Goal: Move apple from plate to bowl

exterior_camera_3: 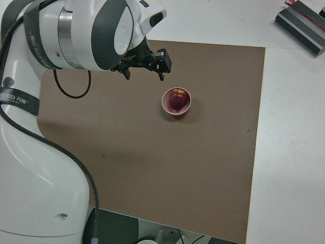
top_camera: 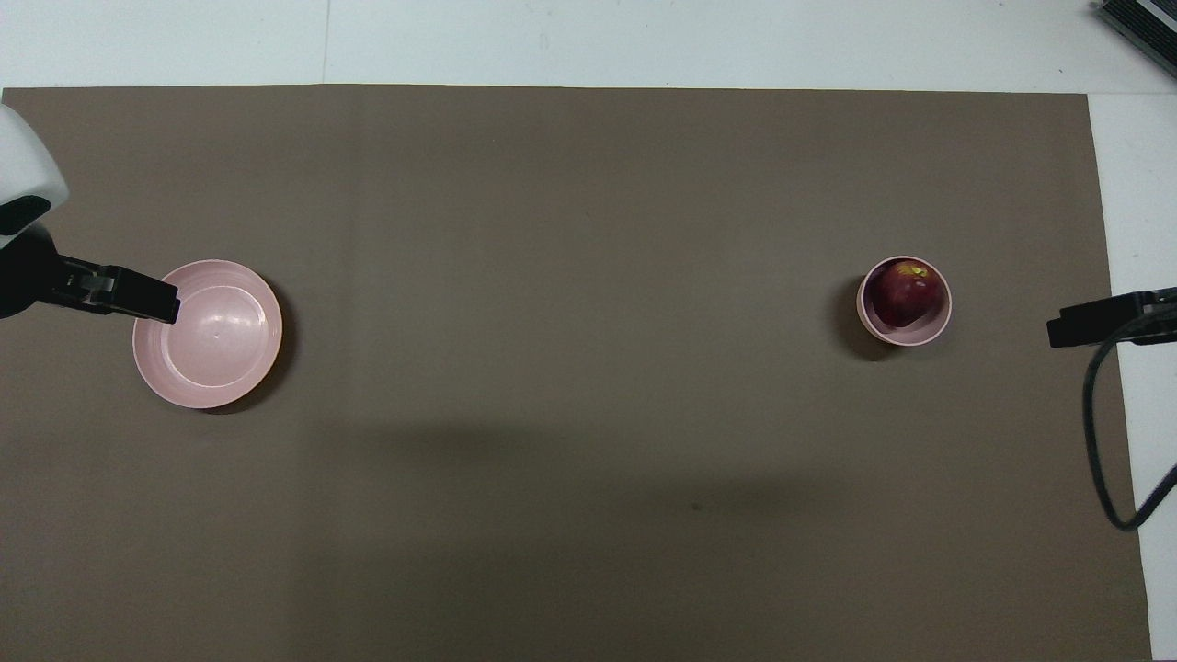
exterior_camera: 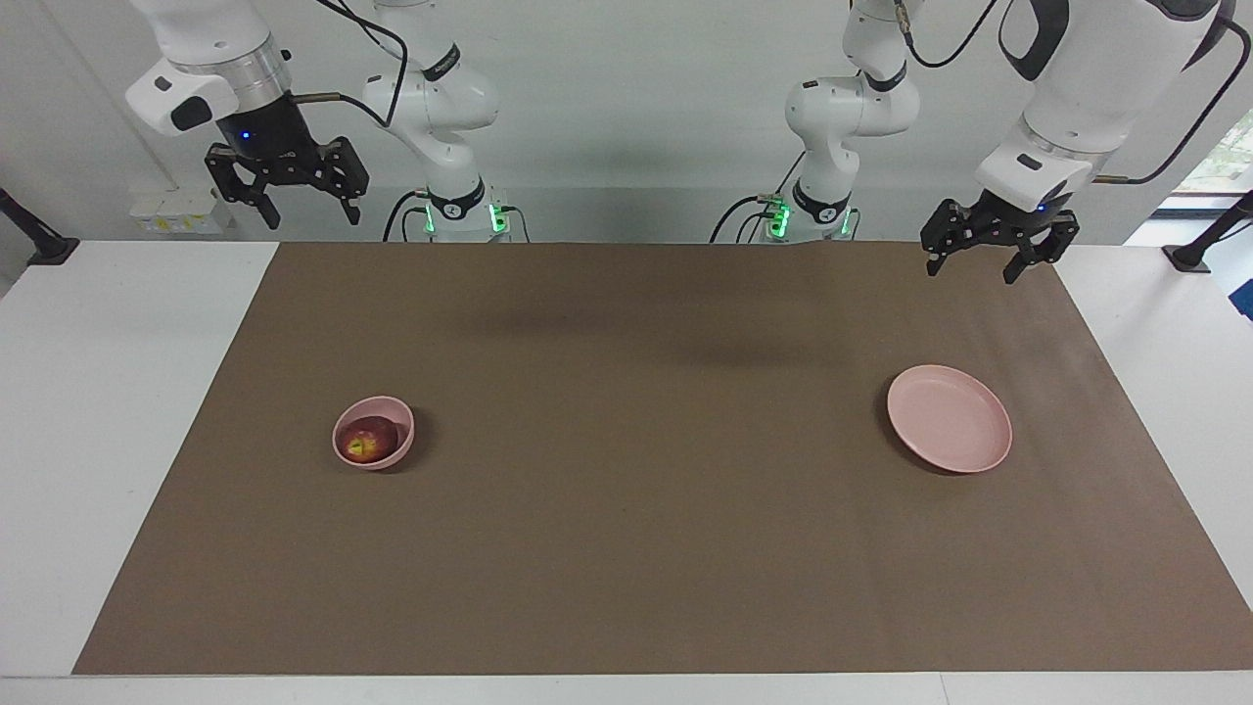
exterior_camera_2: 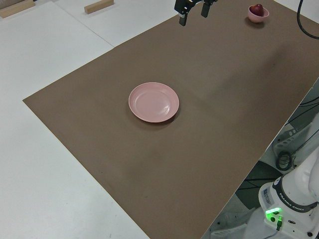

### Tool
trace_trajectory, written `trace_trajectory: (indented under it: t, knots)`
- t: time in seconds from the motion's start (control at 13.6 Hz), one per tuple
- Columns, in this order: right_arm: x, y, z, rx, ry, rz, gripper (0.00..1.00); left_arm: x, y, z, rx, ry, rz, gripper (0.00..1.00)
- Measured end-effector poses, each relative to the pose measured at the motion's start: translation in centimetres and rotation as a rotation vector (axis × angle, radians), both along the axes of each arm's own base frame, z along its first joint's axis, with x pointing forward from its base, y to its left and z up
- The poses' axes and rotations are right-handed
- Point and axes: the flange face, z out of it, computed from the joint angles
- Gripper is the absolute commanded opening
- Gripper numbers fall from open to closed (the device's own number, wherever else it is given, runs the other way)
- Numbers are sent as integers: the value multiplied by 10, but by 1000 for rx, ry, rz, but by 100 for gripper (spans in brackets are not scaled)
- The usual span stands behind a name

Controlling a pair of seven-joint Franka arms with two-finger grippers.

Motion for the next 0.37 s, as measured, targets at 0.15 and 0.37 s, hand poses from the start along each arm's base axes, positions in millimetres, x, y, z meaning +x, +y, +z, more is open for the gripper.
trace_trajectory:
  t: [0.15, 0.37]
  knots:
    - [0, -5, 0, 0, 1, -8, 100, 0, 0, 0, 0, 0, 0, 100]
    - [0, -9, -1, 0, 1, -17, 100, 0, 0, 0, 0, 0, 0, 100]
